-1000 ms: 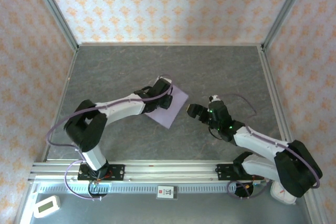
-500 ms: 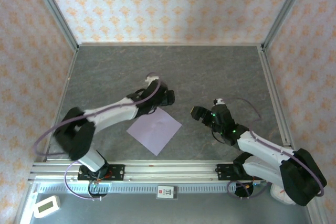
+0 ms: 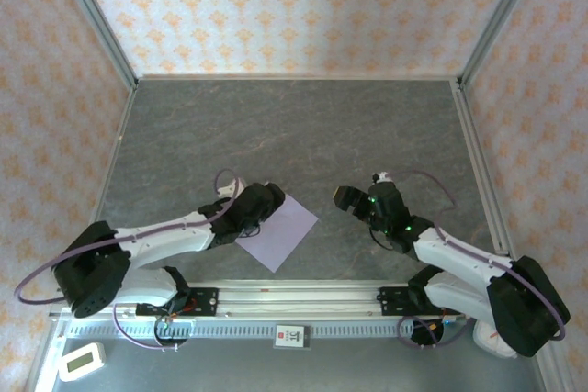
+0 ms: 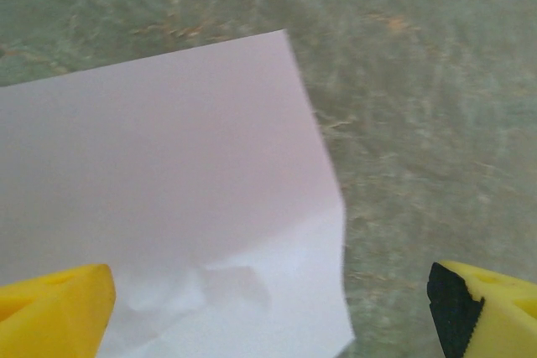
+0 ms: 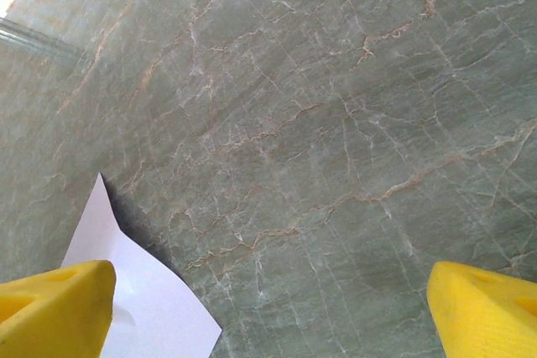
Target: Fold a paper plane with a square sheet of paper (pick it up from the middle)
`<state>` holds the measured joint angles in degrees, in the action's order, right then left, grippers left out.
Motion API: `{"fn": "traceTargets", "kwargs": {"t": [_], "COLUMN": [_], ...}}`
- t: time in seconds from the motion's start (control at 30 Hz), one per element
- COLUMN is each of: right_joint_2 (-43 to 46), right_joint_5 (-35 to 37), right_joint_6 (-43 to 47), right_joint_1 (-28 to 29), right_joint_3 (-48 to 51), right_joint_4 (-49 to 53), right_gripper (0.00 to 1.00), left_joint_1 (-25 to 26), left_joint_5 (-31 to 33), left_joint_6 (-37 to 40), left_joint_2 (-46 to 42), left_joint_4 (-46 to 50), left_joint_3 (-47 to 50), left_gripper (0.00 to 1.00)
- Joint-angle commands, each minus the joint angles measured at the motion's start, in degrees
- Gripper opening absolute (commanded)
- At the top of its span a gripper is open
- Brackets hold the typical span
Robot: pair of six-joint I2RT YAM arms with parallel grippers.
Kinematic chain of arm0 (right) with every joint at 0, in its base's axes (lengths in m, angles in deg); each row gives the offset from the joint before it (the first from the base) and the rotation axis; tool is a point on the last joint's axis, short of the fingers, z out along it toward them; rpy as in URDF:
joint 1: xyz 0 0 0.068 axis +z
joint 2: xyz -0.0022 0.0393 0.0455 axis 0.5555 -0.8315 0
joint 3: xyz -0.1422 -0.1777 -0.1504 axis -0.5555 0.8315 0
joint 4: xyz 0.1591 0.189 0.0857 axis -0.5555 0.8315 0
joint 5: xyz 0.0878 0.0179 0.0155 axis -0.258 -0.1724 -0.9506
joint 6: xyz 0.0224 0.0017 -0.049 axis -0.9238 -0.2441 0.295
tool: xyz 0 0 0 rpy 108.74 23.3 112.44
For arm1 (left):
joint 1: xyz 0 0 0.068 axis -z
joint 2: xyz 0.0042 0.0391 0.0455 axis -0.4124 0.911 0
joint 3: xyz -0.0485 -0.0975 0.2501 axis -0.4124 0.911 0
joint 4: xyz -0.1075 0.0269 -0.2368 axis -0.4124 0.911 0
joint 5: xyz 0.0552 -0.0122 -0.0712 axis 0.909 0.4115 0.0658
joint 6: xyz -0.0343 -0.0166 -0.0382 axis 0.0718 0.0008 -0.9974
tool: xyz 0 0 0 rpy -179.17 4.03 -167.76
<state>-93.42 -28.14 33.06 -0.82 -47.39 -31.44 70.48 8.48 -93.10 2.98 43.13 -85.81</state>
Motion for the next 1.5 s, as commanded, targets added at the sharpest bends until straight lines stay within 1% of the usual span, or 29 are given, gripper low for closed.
{"fn": "traceTargets", "kwargs": {"t": [0.0,0.13,0.2,0.27,0.3,0.33,0.43,0.47,0.53,0.6,0.67,0.7,0.77,0.83,0.9,0.93,1.03,1.1,1.17,1.3,1.47], "right_joint_2": [0.1,0.8,1.3,1.9,2.4,2.7,4.0,4.4,5.1,5.8,5.8,5.8,5.6,5.4,4.9,4.5,2.5,0.9,-0.3,-0.6,-0.7], "right_joint_5": [1.8,1.8,1.9,2.3,2.5,2.5,2.7,2.7,2.6,2.2,1.6,1.3,0.7,0.4,0.1,-0.1,-0.7,-1.1,-1.7,-2.2,-2.4], "right_joint_6": [0.8,0.6,0.6,0.6,0.5,0.5,0.1,-0.1,-0.5,-1.0,-1.3,-1.4,-1.4,-1.4,-1.5,-1.6,-1.5,-1.3,-1.1,-0.5,-0.2], "right_joint_1": [-0.4,-0.4,-0.4,-0.4,-0.5,-0.5,-0.5,-0.5,-0.5,-0.5,-0.6,-0.6,-0.6,-0.5,-0.5,-0.5,-0.5,-0.6,-0.5,-0.5,-0.5], "right_joint_3": [-2.0,-2.3,-2.3,-2.3,-2.2,-2.1,-1.6,-1.3,-0.8,-0.2,0.2,0.3,0.4,0.6,0.7,0.6,0.3,-0.1,-0.8,-1.6,-1.7], "right_joint_4": [1.0,2.0,2.5,3.2,3.5,3.8,4.6,4.8,4.7,4.5,4.0,3.8,3.4,3.0,2.0,1.5,0.0,-0.7,-1.2,-1.4,-2.2], "right_gripper": [0.95,0.95,0.95,0.95,0.95,0.95,0.95,0.95,0.95,0.95,0.95,0.95,0.95,0.95,0.95,0.95,0.95,0.95,0.95,0.95,0.95], "left_joint_1": [-0.8,-3.4,-5.2,-6.6,-7.5,-7.8,-8.1,-8.1,-7.8,-7.7,-8.0,-8.2,-8.2,-8.2,-8.3,-8.4,-8.5,-8.5,-8.5,-8.3,-8.5], "left_joint_5": [0.3,-2.1,-3.5,-4.2,-4.7,-6.2,-8.3,-8.1,-8.4,-6.5,-5.0,-5.3,-5.5,-6.4,-6.2,-6.0,-9.2,-9.9,-8.2,-4.2,-1.3], "left_joint_6": [0.4,10.0,15.9,23.9,26.5,30.2,43.7,48.4,57.9,65.6,69.7,70.8,69.7,64.8,56.5,50.9,35.5,28.6,23.8,22.9,26.4], "left_joint_2": [3.5,9.1,12.7,16.9,19.1,20.6,26.8,29.2,32.4,34.6,36.6,36.1,33.7,30.6,28.0,26.7,24.6,25.4,27.3,30.9,34.7], "left_joint_4": [-2.7,-5.3,-3.8,-2.2,-0.1,-0.6,2.8,5.6,7.9,11.0,13.2,13.7,14.2,13.4,13.0,12.6,6.8,6.2,8.3,14.9,21.9], "left_joint_3": [-0.7,-2.6,-5.1,-8.7,-10.8,-12.4,-20.1,-23.6,-28.1,-32.5,-35.5,-36.7,-38.2,-38.4,-37.7,-36.6,-30.7,-29.1,-29.3,-34.6,-43.1], "left_gripper": [0.97,0.98,0.98,0.98,0.98,0.98,0.98,0.98,0.98,0.98,0.99,0.99,0.99,1.0,1.0,1.0,1.0,1.0,0.99,1.0,1.0]}}
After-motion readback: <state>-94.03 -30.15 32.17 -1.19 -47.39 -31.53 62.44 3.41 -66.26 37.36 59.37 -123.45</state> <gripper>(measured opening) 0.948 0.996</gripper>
